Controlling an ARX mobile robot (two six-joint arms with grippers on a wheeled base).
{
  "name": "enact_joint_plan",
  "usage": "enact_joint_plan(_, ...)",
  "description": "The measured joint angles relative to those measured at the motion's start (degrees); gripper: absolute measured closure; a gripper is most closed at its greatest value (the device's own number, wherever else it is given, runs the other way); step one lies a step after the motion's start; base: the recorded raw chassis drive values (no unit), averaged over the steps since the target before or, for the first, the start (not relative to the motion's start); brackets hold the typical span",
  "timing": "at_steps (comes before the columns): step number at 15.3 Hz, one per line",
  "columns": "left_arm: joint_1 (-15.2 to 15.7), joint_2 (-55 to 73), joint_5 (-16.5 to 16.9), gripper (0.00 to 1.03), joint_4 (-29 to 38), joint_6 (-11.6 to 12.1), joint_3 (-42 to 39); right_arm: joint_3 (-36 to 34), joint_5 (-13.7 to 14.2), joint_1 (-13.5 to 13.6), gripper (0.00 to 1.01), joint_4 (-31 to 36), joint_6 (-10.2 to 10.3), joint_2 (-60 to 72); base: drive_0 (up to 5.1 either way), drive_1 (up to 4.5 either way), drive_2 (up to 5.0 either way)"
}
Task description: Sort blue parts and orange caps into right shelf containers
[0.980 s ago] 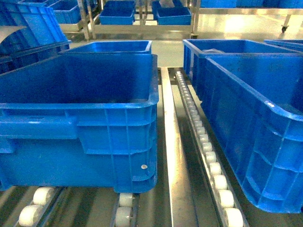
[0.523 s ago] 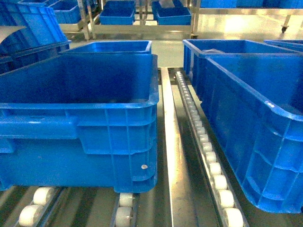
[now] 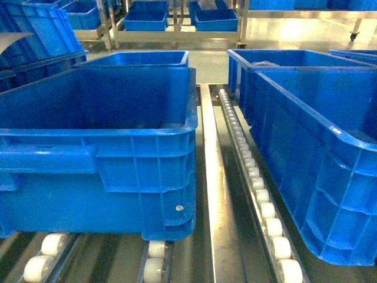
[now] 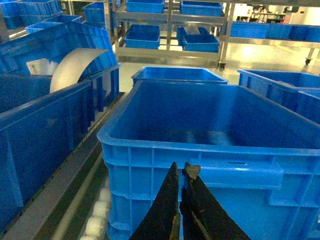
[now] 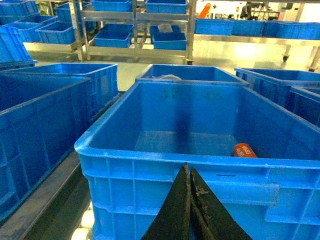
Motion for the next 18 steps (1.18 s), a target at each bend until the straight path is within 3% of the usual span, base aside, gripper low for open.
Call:
enact_joint_plan(5, 0.0, -5.66, 0.0, 1.01, -5.68, 0.0, 0.0, 0.0, 0.0, 0.0, 1.0, -5.88, 0.02, -5.2, 0.0, 0.0, 0.0)
enact_joint_plan(6, 0.0, -6.58, -0.02, 1.01, -6.75, 0.0, 0.0, 0.02, -0.02, -0.02, 1.0, -14.58, 0.04, -11.34, 0.0, 0.0, 0.0)
enact_joint_plan(8, 0.0, -14.84, 0.11, 1.01, -17.68, 0.07, 0.04, 0.02, 0.09, 0.02, 1.0, -15.06, 0.17, -14.03, 0.0, 0.0, 0.0)
enact_joint_plan(13, 0.0, -16.11, 0.0, 1.0, -17.09, 0.2, 0.04, 0.02, 0.13, 0.0, 1.0, -14.75, 0.2, -14.03, 0.0, 0.0, 0.0)
enact_joint_plan(18, 0.0, -16.11, -0.02, 0.49, -17.03, 0.22, 0.04, 0.02, 0.15, 0.0, 0.5, -14.75, 0.2, -14.03, 0.0, 0.0, 0.0)
